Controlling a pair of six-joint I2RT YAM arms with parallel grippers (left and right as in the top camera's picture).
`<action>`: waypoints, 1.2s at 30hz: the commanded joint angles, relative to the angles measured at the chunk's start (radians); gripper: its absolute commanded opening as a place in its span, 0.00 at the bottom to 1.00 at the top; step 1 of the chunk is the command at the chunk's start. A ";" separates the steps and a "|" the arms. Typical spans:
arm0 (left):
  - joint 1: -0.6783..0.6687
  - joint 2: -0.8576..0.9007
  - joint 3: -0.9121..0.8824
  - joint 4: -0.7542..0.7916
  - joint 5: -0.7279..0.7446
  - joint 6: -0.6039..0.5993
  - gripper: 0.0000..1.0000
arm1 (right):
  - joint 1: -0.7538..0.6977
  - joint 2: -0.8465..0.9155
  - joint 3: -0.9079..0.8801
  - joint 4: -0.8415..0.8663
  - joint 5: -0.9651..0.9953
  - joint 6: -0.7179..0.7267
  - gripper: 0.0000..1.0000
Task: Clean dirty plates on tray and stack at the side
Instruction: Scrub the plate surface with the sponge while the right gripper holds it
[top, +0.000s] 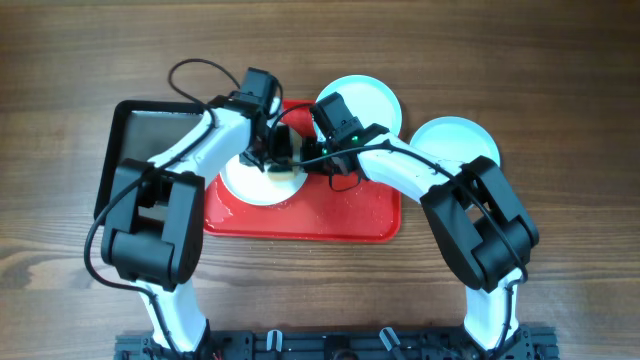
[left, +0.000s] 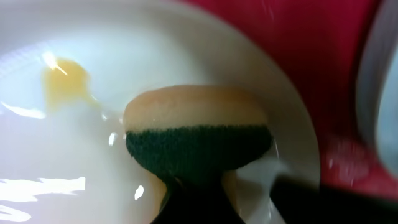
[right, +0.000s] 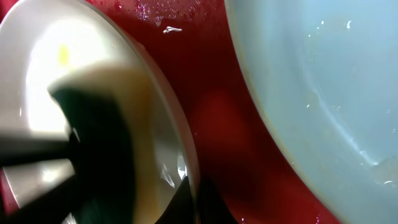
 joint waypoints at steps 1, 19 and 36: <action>0.070 0.065 -0.026 0.059 -0.155 -0.137 0.04 | 0.012 0.025 0.009 -0.016 -0.048 -0.005 0.04; 0.184 0.065 -0.025 -0.270 -0.192 -0.140 0.04 | 0.012 0.025 0.009 -0.019 -0.048 -0.022 0.04; 0.108 0.065 -0.026 -0.426 0.101 0.483 0.04 | 0.003 0.025 0.009 -0.011 -0.055 -0.023 0.04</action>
